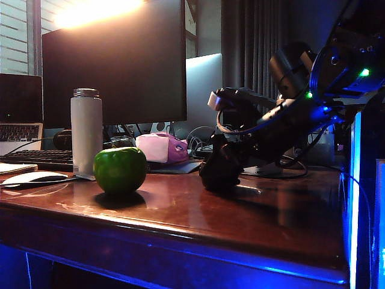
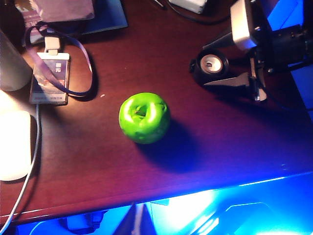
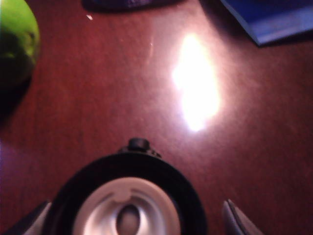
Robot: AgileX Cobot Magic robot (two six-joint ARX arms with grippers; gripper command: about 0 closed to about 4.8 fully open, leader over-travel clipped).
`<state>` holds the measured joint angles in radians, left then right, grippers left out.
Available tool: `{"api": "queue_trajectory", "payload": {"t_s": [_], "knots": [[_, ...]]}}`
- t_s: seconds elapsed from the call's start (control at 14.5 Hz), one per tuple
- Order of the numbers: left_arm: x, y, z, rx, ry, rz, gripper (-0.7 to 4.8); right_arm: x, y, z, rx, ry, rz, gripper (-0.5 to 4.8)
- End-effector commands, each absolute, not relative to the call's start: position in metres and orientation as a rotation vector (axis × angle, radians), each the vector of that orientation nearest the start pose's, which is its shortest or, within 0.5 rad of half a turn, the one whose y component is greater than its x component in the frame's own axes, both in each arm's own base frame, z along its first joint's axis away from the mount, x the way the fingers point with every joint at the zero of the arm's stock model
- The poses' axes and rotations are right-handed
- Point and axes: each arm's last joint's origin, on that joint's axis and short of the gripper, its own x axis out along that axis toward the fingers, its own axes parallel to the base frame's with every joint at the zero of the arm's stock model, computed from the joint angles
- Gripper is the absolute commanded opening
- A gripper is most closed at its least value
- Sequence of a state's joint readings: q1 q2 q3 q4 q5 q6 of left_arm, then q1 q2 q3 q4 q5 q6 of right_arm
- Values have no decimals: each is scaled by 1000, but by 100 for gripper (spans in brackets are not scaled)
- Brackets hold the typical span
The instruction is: Stack the black thermos bottle cap from the table onto the green apple.
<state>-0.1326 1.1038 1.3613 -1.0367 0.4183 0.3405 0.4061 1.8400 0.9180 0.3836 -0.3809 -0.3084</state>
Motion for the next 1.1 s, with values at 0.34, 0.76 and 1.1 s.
{"api": "queue_trajectory", "payload": {"t_s": [0.34, 0.76, 1.1], "knots": [[186, -37, 396, 204, 668, -651, -3, 333, 158, 154, -306, 410, 835, 465], [186, -37, 396, 204, 668, -651, -3, 333, 158, 156, -306, 399, 833, 251], [186, -37, 396, 204, 668, -651, -3, 331, 157, 180, -258, 324, 813, 251]]}}
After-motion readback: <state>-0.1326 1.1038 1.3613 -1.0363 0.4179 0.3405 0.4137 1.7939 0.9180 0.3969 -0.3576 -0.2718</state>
